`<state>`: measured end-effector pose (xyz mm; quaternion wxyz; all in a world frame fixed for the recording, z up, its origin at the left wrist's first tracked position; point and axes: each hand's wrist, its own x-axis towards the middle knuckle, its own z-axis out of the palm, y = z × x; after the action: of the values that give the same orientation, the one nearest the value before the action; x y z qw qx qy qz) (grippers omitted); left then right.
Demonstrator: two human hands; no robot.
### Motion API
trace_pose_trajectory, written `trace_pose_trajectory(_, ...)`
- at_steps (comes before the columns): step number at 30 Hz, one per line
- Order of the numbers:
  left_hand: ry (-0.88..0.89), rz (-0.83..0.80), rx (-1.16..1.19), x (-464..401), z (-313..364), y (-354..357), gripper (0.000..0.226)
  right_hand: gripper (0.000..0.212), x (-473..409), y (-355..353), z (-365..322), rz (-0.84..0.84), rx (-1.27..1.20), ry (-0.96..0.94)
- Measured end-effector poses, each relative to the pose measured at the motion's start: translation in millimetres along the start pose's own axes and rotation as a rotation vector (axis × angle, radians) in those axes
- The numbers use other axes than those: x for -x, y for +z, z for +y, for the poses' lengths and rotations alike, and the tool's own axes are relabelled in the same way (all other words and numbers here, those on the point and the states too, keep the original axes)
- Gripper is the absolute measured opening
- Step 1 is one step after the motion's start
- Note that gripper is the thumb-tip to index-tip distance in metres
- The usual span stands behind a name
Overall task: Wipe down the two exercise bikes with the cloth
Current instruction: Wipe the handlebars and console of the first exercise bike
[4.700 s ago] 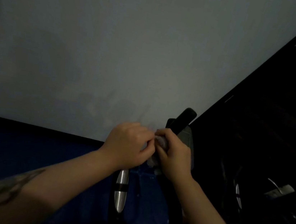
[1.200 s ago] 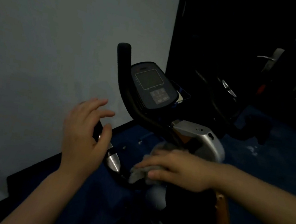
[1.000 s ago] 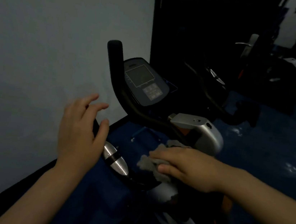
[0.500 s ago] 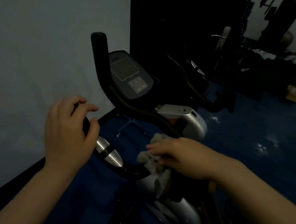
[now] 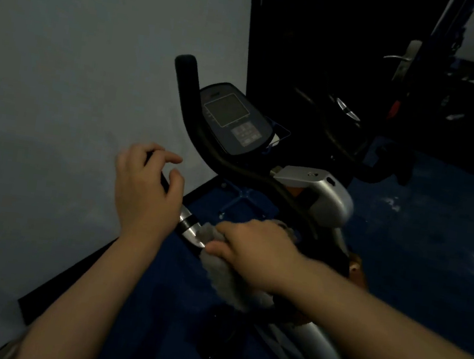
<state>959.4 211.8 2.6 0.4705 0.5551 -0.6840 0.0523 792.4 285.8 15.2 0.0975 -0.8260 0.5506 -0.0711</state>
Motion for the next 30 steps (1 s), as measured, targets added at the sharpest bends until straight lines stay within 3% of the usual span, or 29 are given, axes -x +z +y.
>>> trace_pose_trajectory(6,0.004,-0.050,0.049,1,-4,-6,0.017,0.020,26,34,-36,0.453,0.063,0.245)
trace_pose_trajectory(11,-0.044,-0.168,0.303,-4,-10,-28,0.033,0.032,-36,40,-57,0.366,-0.304,0.449)
trace_pose_trajectory(15,-0.161,-0.273,0.653,-10,-26,-45,0.038,0.028,-15,48,-57,0.507,-0.408,0.303)
trace_pose_trajectory(17,-0.166,-0.308,0.738,-12,-33,-50,0.040,0.028,-2,52,-60,0.551,-0.406,0.305)
trace_pose_trajectory(19,-0.175,-0.345,0.802,-12,-38,-50,0.041,0.028,-19,48,-66,0.552,-0.343,0.425)
trace_pose_trajectory(21,-0.197,-0.363,0.884,-11,-41,-48,0.042,0.032,-57,36,-80,0.487,-0.388,0.492)
trace_pose_trajectory(25,-0.239,-0.363,0.959,-3,-40,-46,0.046,0.032,-94,25,-106,0.638,-0.458,0.376)
trace_pose_trajectory(28,-0.271,-0.379,0.967,3,-45,-44,0.052,0.052,-63,41,-91,0.556,-0.288,0.239)
trace_pose_trajectory(30,-0.270,-0.396,0.966,5,-48,-45,0.059,0.042,-51,43,-77,0.482,-0.340,0.311)
